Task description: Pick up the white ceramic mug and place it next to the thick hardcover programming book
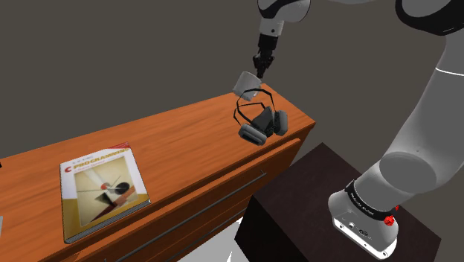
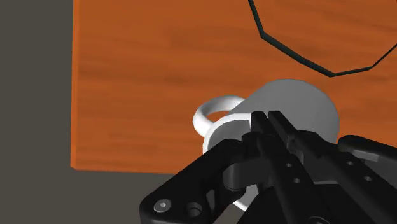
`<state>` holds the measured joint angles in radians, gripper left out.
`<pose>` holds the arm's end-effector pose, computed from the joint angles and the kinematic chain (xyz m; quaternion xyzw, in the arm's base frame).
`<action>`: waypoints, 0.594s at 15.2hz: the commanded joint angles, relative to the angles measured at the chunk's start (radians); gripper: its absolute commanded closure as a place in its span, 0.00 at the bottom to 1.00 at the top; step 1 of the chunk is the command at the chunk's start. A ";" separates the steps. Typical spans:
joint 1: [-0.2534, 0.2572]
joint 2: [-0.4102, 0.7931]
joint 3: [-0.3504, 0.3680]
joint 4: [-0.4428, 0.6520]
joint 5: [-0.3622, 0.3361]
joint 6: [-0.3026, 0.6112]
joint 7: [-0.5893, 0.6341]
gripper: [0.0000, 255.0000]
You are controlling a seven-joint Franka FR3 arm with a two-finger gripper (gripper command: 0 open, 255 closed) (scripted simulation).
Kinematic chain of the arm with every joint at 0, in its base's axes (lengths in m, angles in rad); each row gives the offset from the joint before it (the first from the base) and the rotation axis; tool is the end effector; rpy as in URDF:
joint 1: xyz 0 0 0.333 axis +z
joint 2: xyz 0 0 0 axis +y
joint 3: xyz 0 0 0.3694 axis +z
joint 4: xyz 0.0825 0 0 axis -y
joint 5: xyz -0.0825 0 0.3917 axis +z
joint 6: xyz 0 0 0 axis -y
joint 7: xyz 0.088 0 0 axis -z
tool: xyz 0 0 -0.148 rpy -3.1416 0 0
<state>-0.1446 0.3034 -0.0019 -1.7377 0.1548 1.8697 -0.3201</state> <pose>0.6335 -0.0754 0.3973 -0.9921 -0.0572 0.0665 0.0892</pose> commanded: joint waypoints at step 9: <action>-0.020 -0.127 -0.067 -0.251 0.170 0.318 0.399 0.00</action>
<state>-0.1613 0.2237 -0.0478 -1.8867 0.2697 2.0356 -0.0796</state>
